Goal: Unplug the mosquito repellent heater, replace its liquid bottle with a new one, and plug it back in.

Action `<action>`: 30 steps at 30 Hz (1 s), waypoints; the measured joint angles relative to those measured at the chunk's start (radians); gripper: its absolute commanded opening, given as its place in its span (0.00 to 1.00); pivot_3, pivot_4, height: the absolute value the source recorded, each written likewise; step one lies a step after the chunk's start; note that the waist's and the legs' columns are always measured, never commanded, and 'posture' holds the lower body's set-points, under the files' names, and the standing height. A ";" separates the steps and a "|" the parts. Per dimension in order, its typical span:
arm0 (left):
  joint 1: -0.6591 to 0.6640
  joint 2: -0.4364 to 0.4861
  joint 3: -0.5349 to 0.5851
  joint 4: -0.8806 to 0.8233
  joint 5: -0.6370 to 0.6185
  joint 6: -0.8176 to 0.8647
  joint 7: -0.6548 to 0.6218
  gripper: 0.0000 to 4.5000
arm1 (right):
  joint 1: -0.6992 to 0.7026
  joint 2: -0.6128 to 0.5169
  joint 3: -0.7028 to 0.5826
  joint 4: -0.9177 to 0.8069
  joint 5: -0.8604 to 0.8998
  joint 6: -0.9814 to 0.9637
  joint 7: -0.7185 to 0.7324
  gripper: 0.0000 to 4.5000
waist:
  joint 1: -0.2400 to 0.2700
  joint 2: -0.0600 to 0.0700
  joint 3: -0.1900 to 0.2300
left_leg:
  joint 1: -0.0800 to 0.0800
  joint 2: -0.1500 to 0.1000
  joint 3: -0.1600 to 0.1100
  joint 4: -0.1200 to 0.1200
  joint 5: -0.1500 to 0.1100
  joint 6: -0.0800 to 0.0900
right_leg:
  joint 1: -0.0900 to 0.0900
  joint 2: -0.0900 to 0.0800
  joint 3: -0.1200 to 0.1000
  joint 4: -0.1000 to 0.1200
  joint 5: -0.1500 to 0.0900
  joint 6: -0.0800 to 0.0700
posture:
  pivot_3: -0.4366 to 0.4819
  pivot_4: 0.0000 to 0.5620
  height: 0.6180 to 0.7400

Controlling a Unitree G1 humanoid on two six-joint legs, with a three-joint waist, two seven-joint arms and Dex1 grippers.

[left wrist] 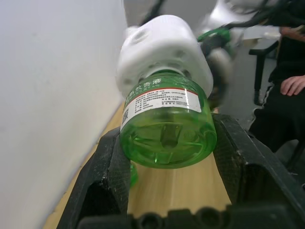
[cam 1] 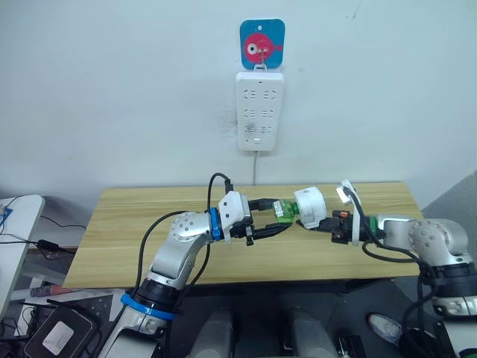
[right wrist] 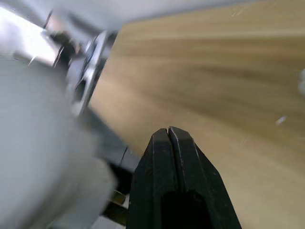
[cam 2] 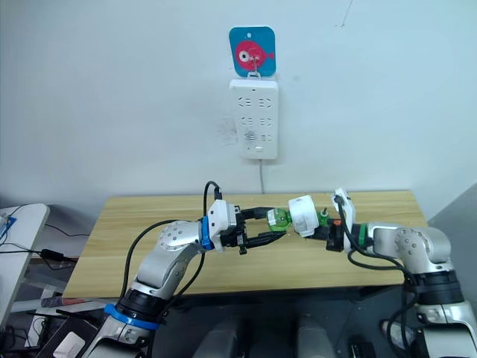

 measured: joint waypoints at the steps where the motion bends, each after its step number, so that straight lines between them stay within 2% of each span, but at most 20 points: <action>1: 0.002 0.002 0.000 0.000 0.001 -0.001 0.001 0.50 | 0.004 -0.019 -0.002 -0.030 0.018 0.019 0.025 0.01 | 0.000 0.000 0.000 | 0.000 0.000 0.000 0.000 0.000 0.000 | 0.000 0.000 0.000 0.000 0.000 0.000 | 0.48 0.23 1.00; 10: 0.027 0.017 -0.004 0.008 0.033 -0.041 -0.001 0.50 | 0.004 -0.118 -0.037 -0.200 0.142 0.126 0.129 0.01 | 0.001 0.000 -0.001 | 0.000 0.000 0.000 0.000 0.000 0.000 | 0.000 0.000 -0.001 0.000 0.000 0.000 | 0.47 0.21 1.00; 15: 0.025 0.012 -0.010 0.019 0.037 -0.043 -0.002 0.50 | -0.068 -0.141 -0.027 -0.213 0.143 0.125 0.175 0.01 | 0.000 -0.001 -0.002 | 0.000 0.000 0.001 0.000 0.000 0.000 | 0.000 -0.001 -0.001 0.000 0.000 0.000 | 0.47 0.21 1.00; 21: 0.025 0.013 -0.015 0.020 0.038 -0.043 -0.003 0.50 | -0.218 -0.111 0.010 -0.083 0.051 0.061 0.201 0.01 | 0.000 -0.001 -0.002 | 0.000 0.000 0.001 0.000 0.000 0.000 | 0.000 -0.001 -0.001 0.000 0.000 0.000 | 0.47 0.22 1.00; 26: 0.031 0.011 -0.025 0.017 0.038 -0.042 -0.004 0.50 | -0.291 -0.001 0.065 0.042 -0.088 -0.055 0.184 0.01 | -0.002 -0.001 -0.002 | 0.000 0.000 0.000 0.000 0.000 0.000 | 0.000 -0.001 0.000 0.001 0.000 0.000 | 0.47 0.22 1.00; 30: 0.031 0.008 -0.032 0.015 0.038 -0.041 -0.005 0.50 | -0.325 0.094 0.093 0.184 -0.248 -0.197 0.108 0.01 | -0.002 -0.001 -0.003 | 0.000 0.000 0.001 0.000 0.000 0.000 | -0.001 -0.001 0.000 0.001 0.001 -0.001 | 0.47 0.23 1.00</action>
